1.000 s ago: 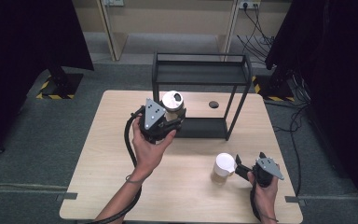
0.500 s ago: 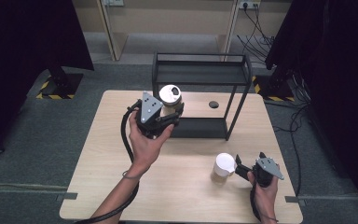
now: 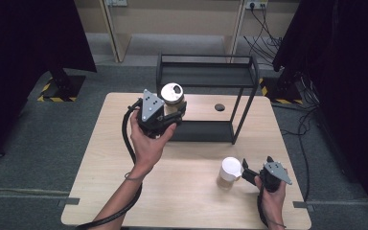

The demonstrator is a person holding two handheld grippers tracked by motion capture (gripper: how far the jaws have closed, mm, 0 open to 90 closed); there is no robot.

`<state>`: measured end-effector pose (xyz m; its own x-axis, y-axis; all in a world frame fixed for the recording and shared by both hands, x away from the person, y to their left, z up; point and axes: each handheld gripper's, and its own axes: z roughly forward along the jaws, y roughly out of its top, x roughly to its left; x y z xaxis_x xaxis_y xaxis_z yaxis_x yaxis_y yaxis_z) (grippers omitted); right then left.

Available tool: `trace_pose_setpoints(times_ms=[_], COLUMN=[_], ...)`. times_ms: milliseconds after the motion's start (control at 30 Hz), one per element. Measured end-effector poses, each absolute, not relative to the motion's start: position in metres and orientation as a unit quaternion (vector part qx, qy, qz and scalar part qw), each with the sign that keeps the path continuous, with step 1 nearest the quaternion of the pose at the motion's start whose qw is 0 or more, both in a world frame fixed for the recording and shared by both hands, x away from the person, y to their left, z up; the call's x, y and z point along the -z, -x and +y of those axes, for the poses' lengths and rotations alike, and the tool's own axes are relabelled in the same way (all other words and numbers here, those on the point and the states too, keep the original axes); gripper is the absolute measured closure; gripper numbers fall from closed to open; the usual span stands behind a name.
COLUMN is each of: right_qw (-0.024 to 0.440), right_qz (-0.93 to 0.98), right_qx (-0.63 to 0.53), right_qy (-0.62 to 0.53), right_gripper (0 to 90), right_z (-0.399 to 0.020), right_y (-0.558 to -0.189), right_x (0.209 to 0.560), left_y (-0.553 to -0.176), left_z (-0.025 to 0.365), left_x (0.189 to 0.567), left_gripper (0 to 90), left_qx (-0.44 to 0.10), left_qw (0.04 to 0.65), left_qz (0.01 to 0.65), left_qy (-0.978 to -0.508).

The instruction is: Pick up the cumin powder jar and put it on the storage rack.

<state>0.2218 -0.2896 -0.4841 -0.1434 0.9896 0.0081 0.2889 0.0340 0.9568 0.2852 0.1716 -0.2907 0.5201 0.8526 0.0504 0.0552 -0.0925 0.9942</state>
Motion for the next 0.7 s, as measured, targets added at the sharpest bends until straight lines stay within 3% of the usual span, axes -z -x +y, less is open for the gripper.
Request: trace_pose_setpoints(times_ms=[700], right_qw=[0.384], right_qz=[0.604], right_qx=[-0.455], right_qy=[-0.53], right_gripper=[4.6], right_z=[-0.291], right_y=[-0.222], right_x=[0.484], left_y=[-0.301], left_z=[0.165], left_x=[0.256], left_gripper=[30.4], left_qx=[-0.357], left_qw=[0.574], left_qz=[0.347], left_qy=[-0.65])
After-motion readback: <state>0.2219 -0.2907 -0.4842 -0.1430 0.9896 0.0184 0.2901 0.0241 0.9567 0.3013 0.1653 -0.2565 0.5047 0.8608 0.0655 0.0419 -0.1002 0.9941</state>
